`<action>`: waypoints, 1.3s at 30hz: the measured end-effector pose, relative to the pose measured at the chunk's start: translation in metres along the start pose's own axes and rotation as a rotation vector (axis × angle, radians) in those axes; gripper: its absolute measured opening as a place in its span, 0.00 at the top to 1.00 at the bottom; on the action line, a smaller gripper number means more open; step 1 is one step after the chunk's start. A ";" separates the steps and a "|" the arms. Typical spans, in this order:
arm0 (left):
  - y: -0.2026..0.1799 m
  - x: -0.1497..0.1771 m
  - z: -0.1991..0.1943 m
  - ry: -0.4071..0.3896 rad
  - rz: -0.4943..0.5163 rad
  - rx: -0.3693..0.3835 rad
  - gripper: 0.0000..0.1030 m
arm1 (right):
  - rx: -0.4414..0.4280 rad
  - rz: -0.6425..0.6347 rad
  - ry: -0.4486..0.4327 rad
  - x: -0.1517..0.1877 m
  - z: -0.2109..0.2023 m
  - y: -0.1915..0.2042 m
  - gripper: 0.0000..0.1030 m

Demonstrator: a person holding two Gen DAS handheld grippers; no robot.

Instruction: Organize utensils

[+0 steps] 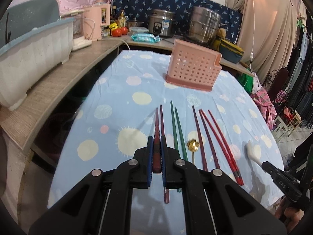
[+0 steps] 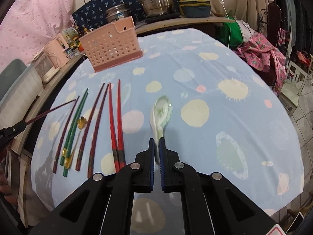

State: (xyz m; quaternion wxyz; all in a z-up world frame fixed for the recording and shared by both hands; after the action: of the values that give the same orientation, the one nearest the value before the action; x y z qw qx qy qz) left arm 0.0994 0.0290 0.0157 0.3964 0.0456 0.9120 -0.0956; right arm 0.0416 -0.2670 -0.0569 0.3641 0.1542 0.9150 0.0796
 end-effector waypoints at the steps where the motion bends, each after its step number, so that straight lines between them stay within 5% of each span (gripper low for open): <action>1: 0.000 -0.004 -0.002 -0.013 0.002 -0.002 0.93 | -0.008 0.002 -0.014 -0.006 -0.004 0.001 0.96; 8: -0.002 -0.024 -0.011 -0.074 0.009 -0.005 0.93 | -0.011 -0.013 -0.091 -0.036 -0.012 0.004 1.00; 21: -0.008 -0.007 0.005 -0.003 0.021 0.005 0.93 | -0.004 0.043 0.109 0.021 0.026 -0.018 0.87; 32: -0.008 0.001 0.008 0.021 0.020 0.001 0.93 | 0.005 -0.008 0.104 0.036 0.029 -0.008 0.84; 39: -0.007 -0.011 -0.002 -0.016 0.021 0.003 0.93 | -0.004 -0.020 0.064 0.016 0.012 -0.003 0.93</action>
State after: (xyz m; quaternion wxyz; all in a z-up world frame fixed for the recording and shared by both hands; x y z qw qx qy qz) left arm 0.1051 0.0227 0.0261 0.4048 0.0552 0.9080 -0.0931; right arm 0.0381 -0.2640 -0.0771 0.3356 0.1415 0.9276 0.0827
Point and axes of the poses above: each gripper's, at about its wrist camera, not at the fingertips, and z roughly the way its jaws point, y to its left, x to its underside, the point moved 3 cm from there along z, roughly the way its jaws point, and after that the axes turned 1 degree about z, right-handed, at the moved point
